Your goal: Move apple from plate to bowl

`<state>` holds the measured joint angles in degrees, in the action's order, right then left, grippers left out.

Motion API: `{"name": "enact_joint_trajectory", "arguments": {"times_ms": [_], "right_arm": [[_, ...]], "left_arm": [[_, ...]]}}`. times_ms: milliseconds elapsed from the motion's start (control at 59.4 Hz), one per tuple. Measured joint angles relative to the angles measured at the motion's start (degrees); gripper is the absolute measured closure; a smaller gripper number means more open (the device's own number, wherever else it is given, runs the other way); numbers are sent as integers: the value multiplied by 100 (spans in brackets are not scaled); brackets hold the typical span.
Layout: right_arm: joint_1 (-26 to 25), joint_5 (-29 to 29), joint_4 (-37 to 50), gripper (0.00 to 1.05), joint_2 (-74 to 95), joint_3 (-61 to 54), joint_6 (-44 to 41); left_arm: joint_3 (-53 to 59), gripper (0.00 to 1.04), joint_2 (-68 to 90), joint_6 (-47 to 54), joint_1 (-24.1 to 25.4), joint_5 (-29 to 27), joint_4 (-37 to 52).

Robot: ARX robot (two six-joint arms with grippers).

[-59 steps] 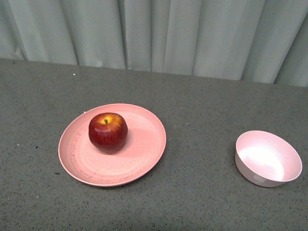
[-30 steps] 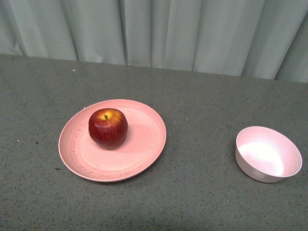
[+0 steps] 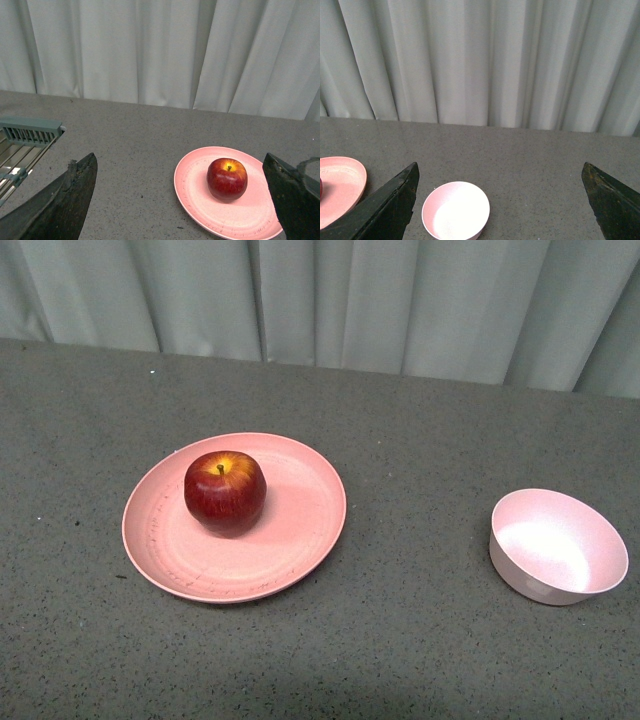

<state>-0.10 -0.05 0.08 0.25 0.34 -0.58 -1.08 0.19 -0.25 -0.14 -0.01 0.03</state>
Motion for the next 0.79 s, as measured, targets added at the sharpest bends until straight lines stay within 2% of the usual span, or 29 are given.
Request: {"name": "enact_joint_trajectory", "arguments": {"times_ms": [792], "right_arm": [[2,4,0,9,0,0,-2]], "left_arm": [[0,7,0,0,0,0,0]]}}
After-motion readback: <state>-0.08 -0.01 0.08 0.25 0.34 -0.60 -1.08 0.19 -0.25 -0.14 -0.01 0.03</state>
